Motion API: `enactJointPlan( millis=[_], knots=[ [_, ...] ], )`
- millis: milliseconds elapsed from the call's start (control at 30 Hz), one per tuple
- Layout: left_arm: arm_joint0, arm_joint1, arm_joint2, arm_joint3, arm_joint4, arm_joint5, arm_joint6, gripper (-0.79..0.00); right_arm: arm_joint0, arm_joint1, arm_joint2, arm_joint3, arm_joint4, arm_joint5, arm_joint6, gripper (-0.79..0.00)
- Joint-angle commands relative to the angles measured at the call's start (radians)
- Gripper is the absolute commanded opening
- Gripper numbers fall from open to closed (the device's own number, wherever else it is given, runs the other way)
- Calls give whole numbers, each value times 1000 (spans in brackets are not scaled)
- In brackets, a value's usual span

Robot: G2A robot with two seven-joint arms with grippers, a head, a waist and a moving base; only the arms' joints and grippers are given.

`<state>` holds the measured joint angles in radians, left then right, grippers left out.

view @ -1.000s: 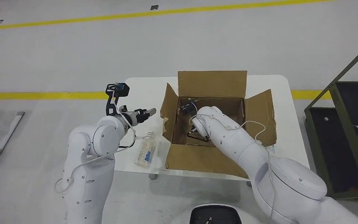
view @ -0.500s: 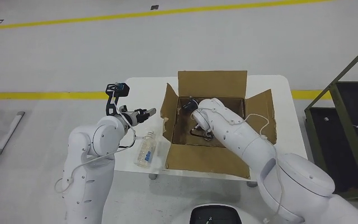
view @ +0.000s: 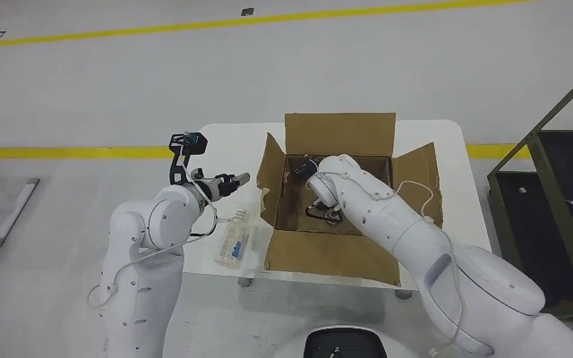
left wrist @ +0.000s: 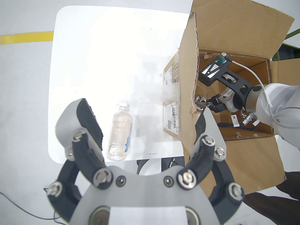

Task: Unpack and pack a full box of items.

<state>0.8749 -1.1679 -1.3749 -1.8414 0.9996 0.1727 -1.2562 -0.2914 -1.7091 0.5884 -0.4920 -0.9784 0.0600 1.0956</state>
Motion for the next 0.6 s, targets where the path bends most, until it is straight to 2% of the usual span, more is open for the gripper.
enactJointPlan(
  millis=[0, 233, 267, 300, 367, 567],
  knots=[
    [0, 0, 0, 0, 0, 0, 0, 0, -9, 1, -1, 1, -3, 0, -8, 0],
    [0, 0, 0, 0, 0, 0, 0, 0, -46, 9, 17, -7, -3, -26, -31, 0],
    [0, 0, 0, 0, 0, 0, 0, 0, -50, 9, 17, -4, -8, -27, -30, -114],
    [0, 0, 0, 0, 0, 0, 0, 0, -53, 9, 19, -5, -8, -28, -31, -397],
    [0, 0, 0, 0, 0, 0, 0, 0, -58, 10, 22, -5, -10, -30, -34, -493],
    [0, 0, 0, 0, 0, 0, 0, 0, -69, 7, 31, 8, -12, -38, -36, -400]
  ],
)
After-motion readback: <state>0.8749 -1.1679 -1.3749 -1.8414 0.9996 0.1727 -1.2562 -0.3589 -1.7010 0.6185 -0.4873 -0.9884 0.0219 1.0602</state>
